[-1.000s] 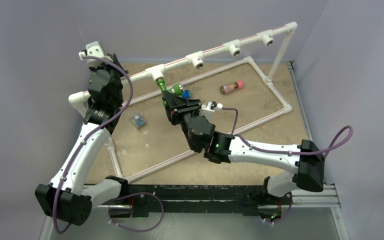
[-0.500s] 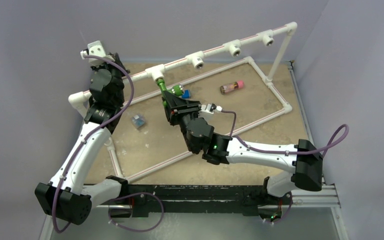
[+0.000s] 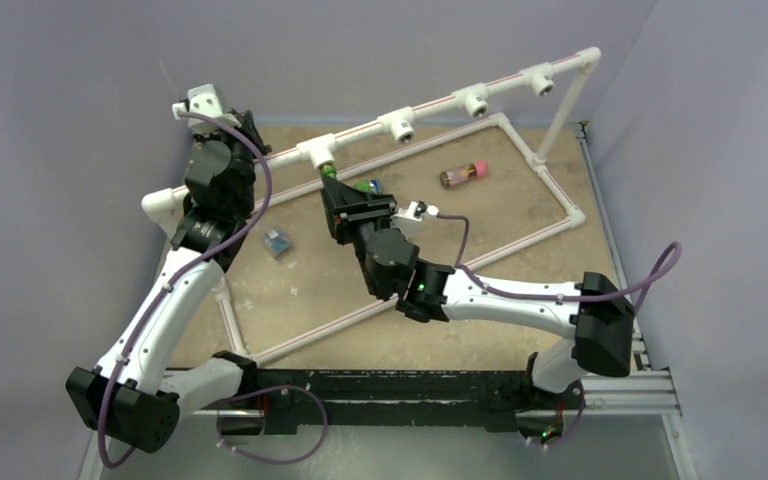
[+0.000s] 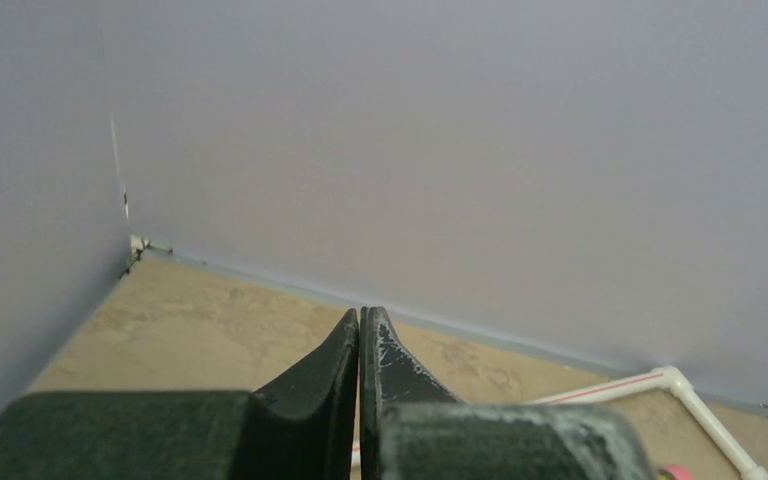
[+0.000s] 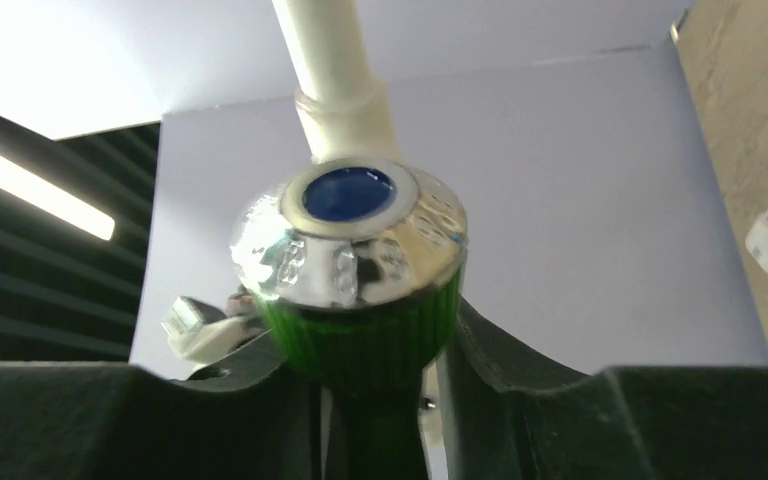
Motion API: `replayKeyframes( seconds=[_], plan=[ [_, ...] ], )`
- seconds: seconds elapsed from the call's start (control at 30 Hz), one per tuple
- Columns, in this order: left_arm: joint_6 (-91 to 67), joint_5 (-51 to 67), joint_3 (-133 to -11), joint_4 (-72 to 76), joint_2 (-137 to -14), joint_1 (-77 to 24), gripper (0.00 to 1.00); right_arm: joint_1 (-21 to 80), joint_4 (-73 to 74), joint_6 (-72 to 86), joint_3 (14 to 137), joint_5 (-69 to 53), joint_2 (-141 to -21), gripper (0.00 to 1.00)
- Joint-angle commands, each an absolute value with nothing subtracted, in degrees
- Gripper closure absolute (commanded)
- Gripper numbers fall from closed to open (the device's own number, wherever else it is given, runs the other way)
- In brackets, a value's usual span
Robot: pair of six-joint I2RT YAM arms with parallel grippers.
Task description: Install the water faucets
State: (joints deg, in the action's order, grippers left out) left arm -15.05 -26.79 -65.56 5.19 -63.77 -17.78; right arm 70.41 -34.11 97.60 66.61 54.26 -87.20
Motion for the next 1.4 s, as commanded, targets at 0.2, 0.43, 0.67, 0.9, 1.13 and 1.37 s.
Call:
replayKeyframes(
  seconds=[0.2, 0.43, 0.67, 0.9, 1.13, 1.37],
  plan=[
    [-18.7, -20.6, -61.2, -16.8, -63.3, -24.1, 1.00, 66.4, -32.5, 95.2, 68.5, 58.4, -92.7, 0.54],
    [-18.8, -20.6, -61.2, -17.0, -63.1, -24.0, 1.00, 66.4, -33.8, 94.2, 67.9, 58.9, -92.1, 0.54],
    [-19.0, -20.6, -61.2, -17.0, -63.0, -24.1, 1.00, 66.4, -38.2, 94.1, 65.5, 58.5, -91.1, 0.85],
    [-19.1, -20.4, -61.3, -17.3, -62.9, -24.1, 1.00, 66.4, -42.6, 100.1, 63.0, 56.2, -91.1, 1.00],
    [-19.4, -20.1, -61.3, -17.4, -62.9, -24.1, 1.00, 66.4, -49.0, 109.6, 60.3, 50.5, -92.1, 1.00],
    [-19.1, -20.3, -61.4, -17.6, -62.6, -24.1, 1.00, 66.4, -49.2, 109.5, 63.4, 49.8, -93.4, 1.00]
  ],
)
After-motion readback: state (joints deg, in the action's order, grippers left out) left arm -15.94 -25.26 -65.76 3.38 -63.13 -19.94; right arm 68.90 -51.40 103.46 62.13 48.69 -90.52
